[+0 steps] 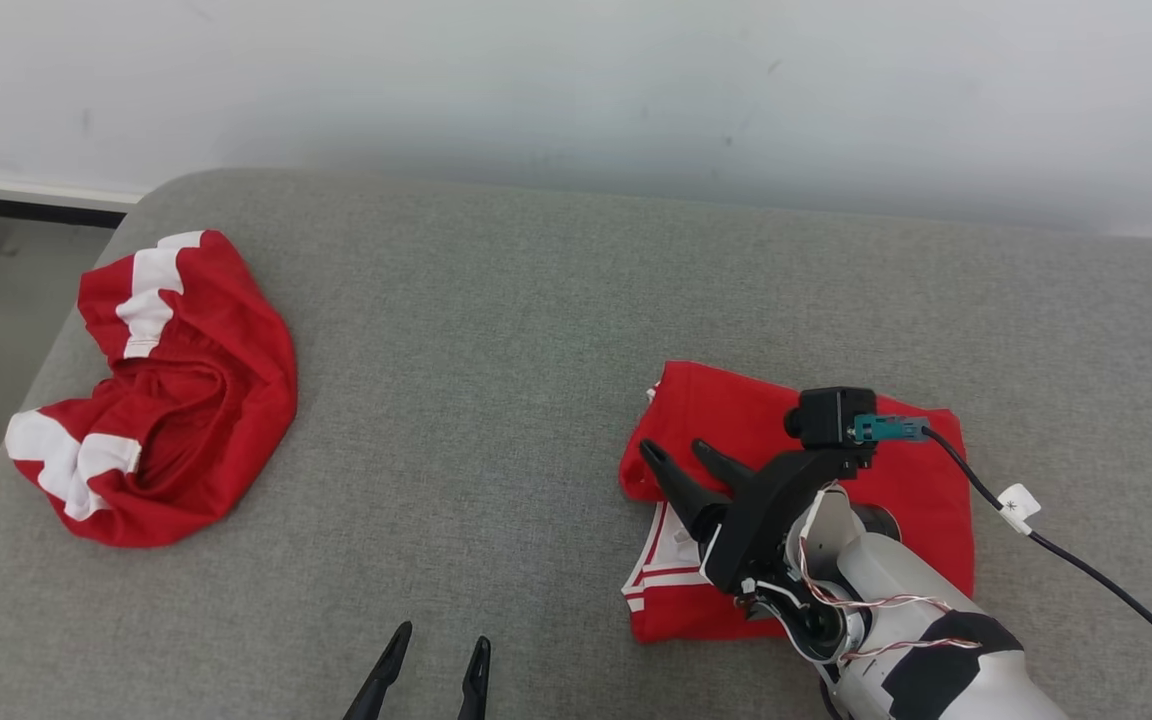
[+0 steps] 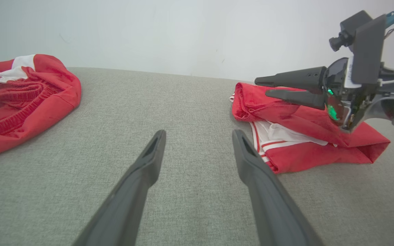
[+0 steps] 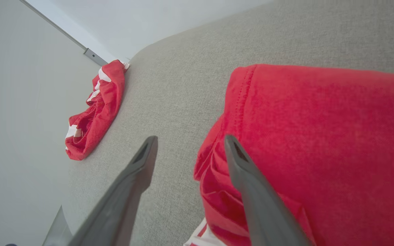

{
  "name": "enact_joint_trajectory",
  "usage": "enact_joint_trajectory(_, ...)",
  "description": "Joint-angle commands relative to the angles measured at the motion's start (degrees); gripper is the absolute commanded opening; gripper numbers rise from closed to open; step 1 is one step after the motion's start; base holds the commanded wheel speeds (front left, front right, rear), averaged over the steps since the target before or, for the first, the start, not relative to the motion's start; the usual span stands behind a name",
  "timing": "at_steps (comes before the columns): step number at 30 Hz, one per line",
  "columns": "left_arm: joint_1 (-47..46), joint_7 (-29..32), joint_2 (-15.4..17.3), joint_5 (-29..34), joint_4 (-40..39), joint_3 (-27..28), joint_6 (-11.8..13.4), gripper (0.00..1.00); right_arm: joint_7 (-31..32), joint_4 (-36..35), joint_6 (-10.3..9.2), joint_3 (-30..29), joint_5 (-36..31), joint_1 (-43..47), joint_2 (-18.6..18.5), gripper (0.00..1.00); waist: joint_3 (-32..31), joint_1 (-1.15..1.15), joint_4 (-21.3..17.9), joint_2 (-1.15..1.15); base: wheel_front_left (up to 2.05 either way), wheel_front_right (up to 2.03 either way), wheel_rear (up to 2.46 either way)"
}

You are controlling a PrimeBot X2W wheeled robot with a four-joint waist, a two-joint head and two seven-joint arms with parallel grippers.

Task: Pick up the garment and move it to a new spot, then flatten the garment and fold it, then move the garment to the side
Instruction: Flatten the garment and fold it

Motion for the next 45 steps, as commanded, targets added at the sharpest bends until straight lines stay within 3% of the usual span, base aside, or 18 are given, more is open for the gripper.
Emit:
enact_joint_trajectory(1,0.31,-0.27,-0.02,-0.14,0.22,0.16,0.06,1.0,-0.11,-0.64,0.0,0.36,0.8,-0.09,0.11,1.0,-0.44,0.0,-0.62,0.0,0.0,0.0,0.0)
enact_joint_trajectory(11,1.59,-0.27,-0.02,0.12,0.18,1.38,0.21,1.0,-3.99,-6.93,0.0,-0.28,0.03,0.46,-6.01,1.0,-2.77,0.0,-4.8,0.0,0.0,0.0,0.0)
enact_joint_trajectory(22,2.62,-0.27,0.09,0.24,-0.04,3.17,-0.36,1.0,-10.31,-7.38,0.0,-3.35,-5.2,4.91,-11.08,1.0,-4.73,0.0,-10.93,0.0,0.0,0.0,0.0)
enact_joint_trajectory(34,3.59,-0.27,0.1,-0.4,-0.42,4.55,-0.41,1.0,-18.65,-8.91,0.0,-6.52,-12.71,12.17,-13.41,1.0,-6.43,0.0,-16.05,0.0,0.0,0.0,0.0)
enact_joint_trajectory(45,3.97,-0.27,0.03,-0.68,-1.38,5.78,0.64,1.0,-20.6,-14.03,0.0,-13.04,-20.12,21.72,-13.33,1.0,-7.35,0.0,-16.07,0.0,0.0,0.0,0.0)
